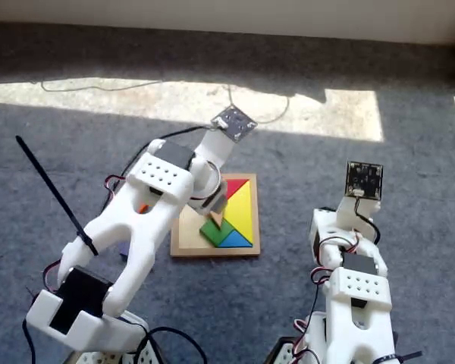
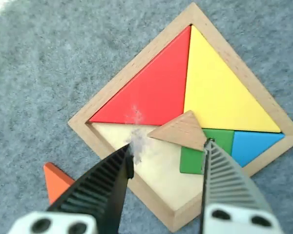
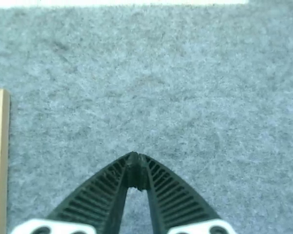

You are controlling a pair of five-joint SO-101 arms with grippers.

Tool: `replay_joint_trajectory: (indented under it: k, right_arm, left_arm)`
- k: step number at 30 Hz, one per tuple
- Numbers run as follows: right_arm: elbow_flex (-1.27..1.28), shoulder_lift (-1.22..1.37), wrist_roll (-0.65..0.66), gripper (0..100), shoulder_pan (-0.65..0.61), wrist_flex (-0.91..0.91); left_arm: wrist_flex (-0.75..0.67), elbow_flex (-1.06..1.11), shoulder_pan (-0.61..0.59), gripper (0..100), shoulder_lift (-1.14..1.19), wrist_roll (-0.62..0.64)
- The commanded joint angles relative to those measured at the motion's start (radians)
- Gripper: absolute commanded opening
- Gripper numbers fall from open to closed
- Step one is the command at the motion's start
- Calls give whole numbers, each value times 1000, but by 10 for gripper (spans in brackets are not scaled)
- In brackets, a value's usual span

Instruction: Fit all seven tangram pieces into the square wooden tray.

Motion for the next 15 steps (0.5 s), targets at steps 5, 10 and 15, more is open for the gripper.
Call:
replay_joint_trajectory:
  k: [5,10,15]
  right_arm:
    - [-7,-18,12,6,-12,-19]
    - [-7,-18,12,6,-12,-19]
    - [-5,-18,12,6,-12,-19]
  left_arm:
    - [-216,168,7,229,-5,-21]
    - [-215,177,-45,229,-5,-130]
    - [-207,179,-88,229,-7,-255]
